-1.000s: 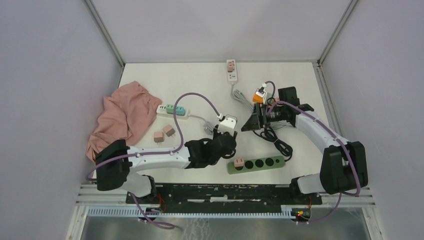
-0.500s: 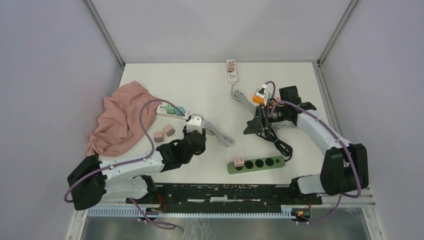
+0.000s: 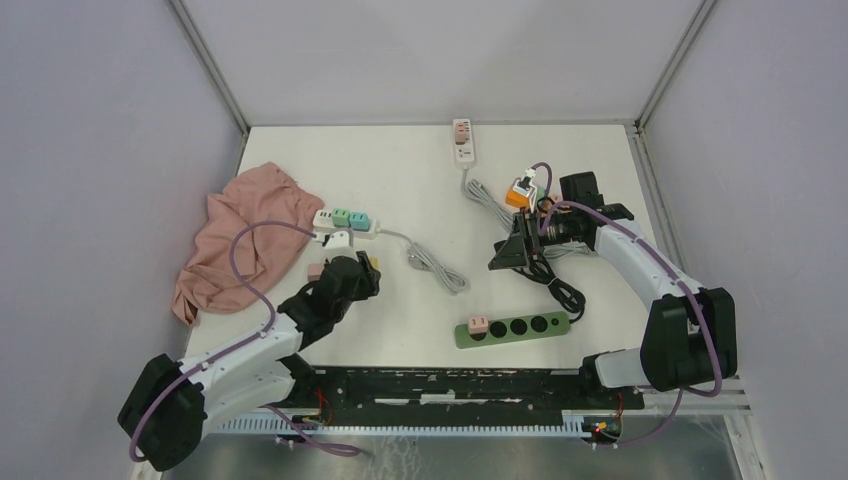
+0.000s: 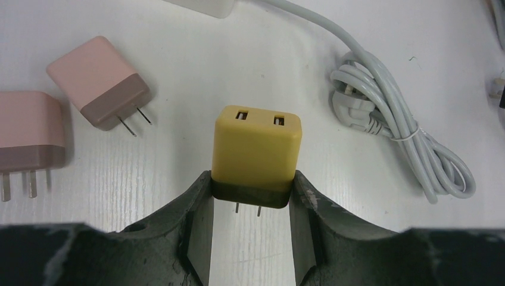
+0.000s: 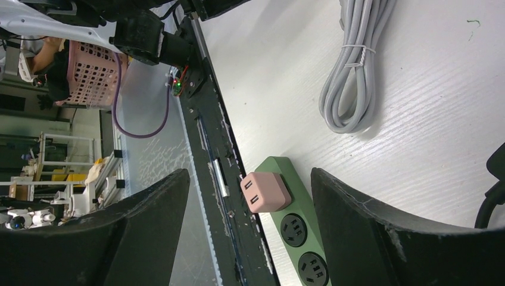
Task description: Pull the plug off the socket
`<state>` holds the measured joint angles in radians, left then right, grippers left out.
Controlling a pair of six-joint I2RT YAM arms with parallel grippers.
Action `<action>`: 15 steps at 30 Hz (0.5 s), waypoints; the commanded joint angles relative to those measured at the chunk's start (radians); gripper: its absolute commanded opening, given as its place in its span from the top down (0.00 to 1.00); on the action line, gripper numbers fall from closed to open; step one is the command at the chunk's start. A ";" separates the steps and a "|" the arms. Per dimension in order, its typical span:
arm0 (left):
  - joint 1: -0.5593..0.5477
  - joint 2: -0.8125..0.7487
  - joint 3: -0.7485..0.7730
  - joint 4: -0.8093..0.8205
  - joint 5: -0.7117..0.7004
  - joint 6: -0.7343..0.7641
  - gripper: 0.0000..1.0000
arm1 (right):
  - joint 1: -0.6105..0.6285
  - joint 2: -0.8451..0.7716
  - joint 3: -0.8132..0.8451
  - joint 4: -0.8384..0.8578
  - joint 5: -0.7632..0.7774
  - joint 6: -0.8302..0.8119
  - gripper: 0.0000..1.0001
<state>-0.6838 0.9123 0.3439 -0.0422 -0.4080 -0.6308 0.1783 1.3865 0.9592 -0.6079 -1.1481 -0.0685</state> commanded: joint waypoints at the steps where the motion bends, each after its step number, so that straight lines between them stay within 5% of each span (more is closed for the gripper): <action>1: 0.033 0.041 0.010 0.058 0.040 -0.050 0.97 | -0.007 -0.029 0.039 0.009 -0.044 -0.022 0.19; 15: 0.142 0.178 0.049 0.033 -0.021 -0.134 0.93 | -0.007 -0.030 0.038 0.007 -0.051 -0.022 0.19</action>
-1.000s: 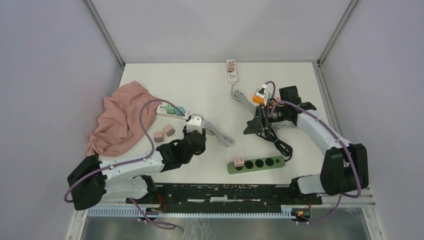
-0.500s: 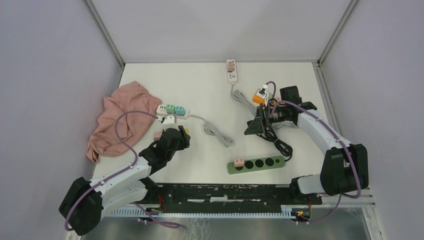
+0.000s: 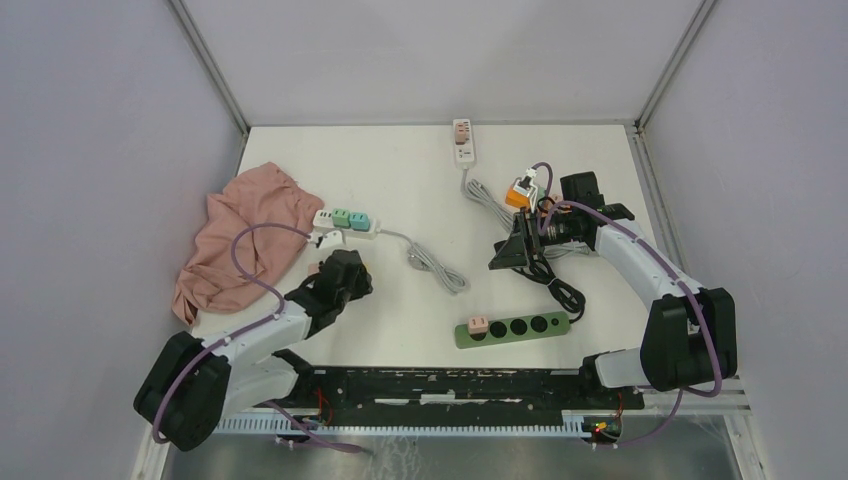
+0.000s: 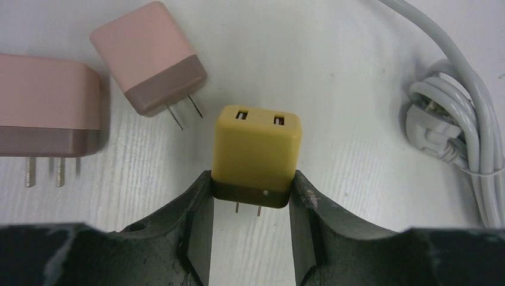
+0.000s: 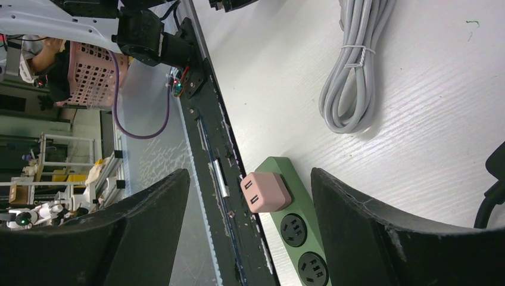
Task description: Pull the plug off the socket
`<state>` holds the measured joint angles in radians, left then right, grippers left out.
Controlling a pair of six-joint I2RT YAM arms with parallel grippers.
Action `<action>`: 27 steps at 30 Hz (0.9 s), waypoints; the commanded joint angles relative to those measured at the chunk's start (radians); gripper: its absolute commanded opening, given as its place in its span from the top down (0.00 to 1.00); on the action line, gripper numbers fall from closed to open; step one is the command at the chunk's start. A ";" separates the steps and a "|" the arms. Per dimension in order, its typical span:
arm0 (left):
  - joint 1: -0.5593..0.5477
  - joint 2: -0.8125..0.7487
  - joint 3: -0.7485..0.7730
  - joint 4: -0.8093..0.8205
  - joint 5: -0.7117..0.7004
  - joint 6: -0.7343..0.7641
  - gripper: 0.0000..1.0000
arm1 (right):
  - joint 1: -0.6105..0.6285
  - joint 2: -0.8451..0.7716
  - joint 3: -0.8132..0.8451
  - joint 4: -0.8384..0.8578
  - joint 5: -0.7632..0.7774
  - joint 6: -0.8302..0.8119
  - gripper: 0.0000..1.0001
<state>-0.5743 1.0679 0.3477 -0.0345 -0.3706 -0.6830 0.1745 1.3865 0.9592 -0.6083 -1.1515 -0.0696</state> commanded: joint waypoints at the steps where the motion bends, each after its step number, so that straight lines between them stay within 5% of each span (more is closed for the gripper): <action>1: 0.040 0.032 0.052 0.017 -0.068 -0.093 0.92 | -0.004 -0.031 0.039 0.007 -0.048 -0.022 0.19; 8: 0.058 0.140 0.138 -0.135 -0.170 -0.206 0.80 | -0.005 -0.035 0.041 0.004 -0.048 -0.024 0.19; 16: 0.062 0.194 0.205 -0.262 -0.200 -0.296 0.21 | -0.006 -0.038 0.041 -0.004 -0.047 -0.033 0.19; 27: 0.062 -0.043 0.180 -0.237 -0.075 -0.237 0.15 | -0.008 -0.047 0.046 -0.024 -0.040 -0.059 0.19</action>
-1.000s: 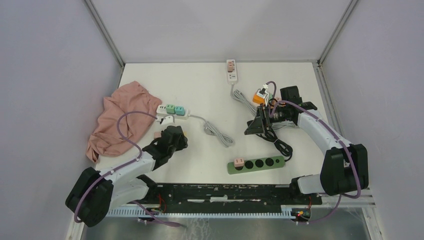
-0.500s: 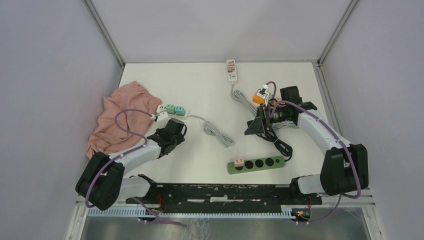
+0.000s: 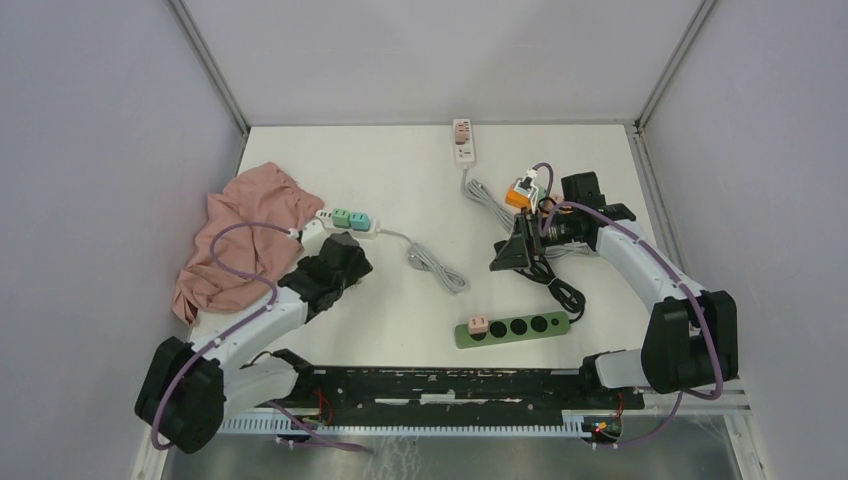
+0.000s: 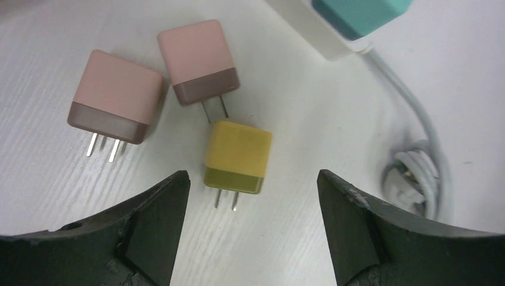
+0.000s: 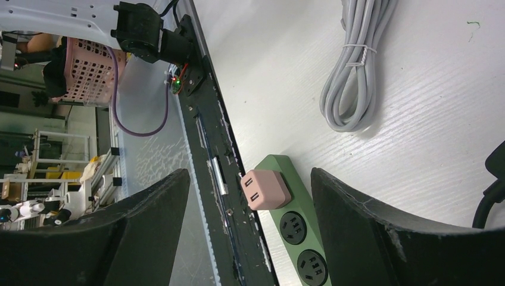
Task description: Pull the plug off the socket
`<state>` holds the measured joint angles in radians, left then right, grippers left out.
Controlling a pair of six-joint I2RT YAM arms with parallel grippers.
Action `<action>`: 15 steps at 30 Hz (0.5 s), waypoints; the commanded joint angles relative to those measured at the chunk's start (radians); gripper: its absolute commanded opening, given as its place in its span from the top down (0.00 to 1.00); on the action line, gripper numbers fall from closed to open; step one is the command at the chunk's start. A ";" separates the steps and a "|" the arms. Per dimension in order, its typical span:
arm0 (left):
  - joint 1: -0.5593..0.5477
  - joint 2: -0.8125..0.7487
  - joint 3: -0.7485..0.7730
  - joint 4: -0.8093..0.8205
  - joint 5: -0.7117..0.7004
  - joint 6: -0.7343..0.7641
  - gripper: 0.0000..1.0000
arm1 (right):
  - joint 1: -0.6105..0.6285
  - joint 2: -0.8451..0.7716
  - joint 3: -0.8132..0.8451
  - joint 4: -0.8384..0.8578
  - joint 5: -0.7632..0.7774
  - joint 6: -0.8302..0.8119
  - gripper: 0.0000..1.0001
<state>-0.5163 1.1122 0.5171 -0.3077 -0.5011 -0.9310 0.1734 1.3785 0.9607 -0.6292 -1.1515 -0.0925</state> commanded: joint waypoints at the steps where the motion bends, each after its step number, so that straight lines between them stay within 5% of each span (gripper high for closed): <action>1: 0.004 -0.105 0.004 0.057 0.085 0.032 0.15 | -0.006 -0.041 0.044 -0.003 -0.039 -0.040 0.19; 15: 0.003 -0.253 -0.213 0.617 0.661 0.201 0.19 | -0.008 -0.061 0.041 -0.024 -0.036 -0.081 0.19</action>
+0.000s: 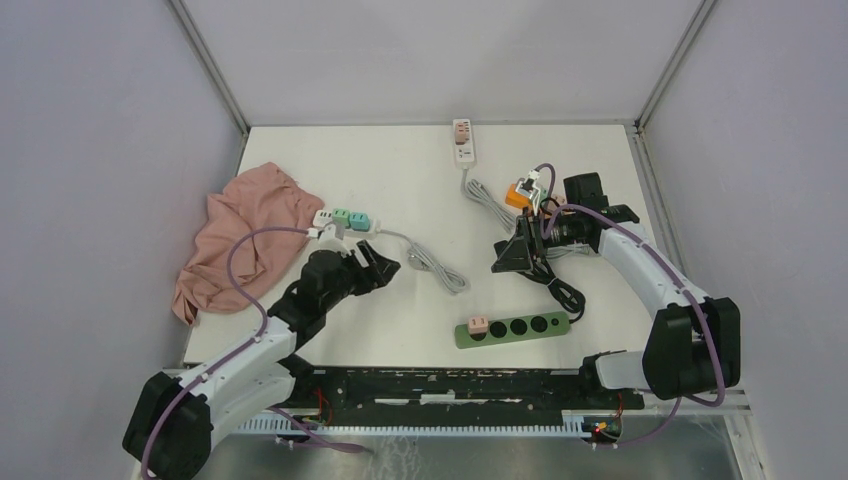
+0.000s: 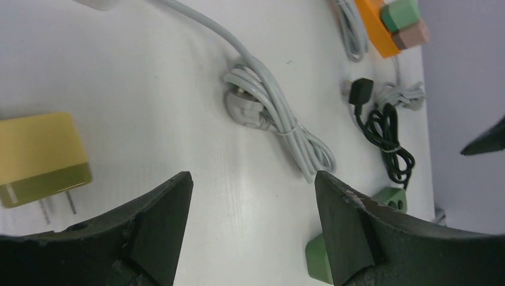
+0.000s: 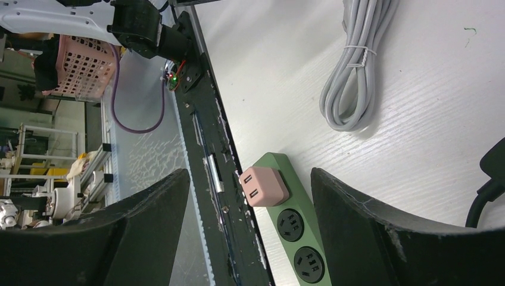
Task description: Pull the plug off the socket
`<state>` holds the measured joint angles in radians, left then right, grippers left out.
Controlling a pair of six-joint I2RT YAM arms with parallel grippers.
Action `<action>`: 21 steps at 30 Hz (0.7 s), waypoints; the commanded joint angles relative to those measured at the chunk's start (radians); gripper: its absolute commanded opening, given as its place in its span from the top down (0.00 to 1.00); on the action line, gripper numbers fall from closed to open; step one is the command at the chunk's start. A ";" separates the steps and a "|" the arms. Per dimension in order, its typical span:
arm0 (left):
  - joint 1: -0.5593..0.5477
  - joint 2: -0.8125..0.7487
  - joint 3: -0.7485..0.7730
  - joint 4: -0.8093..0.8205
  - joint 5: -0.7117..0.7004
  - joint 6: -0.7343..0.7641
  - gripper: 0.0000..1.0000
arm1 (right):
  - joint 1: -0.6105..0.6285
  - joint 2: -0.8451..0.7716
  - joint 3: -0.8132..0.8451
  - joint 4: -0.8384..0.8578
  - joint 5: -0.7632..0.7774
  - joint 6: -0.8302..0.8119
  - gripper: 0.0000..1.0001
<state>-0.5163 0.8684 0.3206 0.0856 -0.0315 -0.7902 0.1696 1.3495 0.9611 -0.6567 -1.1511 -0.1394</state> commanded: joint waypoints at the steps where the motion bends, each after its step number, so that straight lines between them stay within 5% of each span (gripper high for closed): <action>1: 0.003 -0.002 -0.024 0.249 0.215 0.057 0.19 | -0.004 -0.033 0.042 0.003 -0.035 -0.035 0.19; 21: -0.033 0.100 -0.147 0.789 0.518 -0.008 0.20 | -0.005 -0.037 0.039 -0.002 -0.035 -0.046 0.19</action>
<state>-0.5236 0.9600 0.1917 0.6952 0.4255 -0.7849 0.1688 1.3396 0.9615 -0.6685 -1.1511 -0.1627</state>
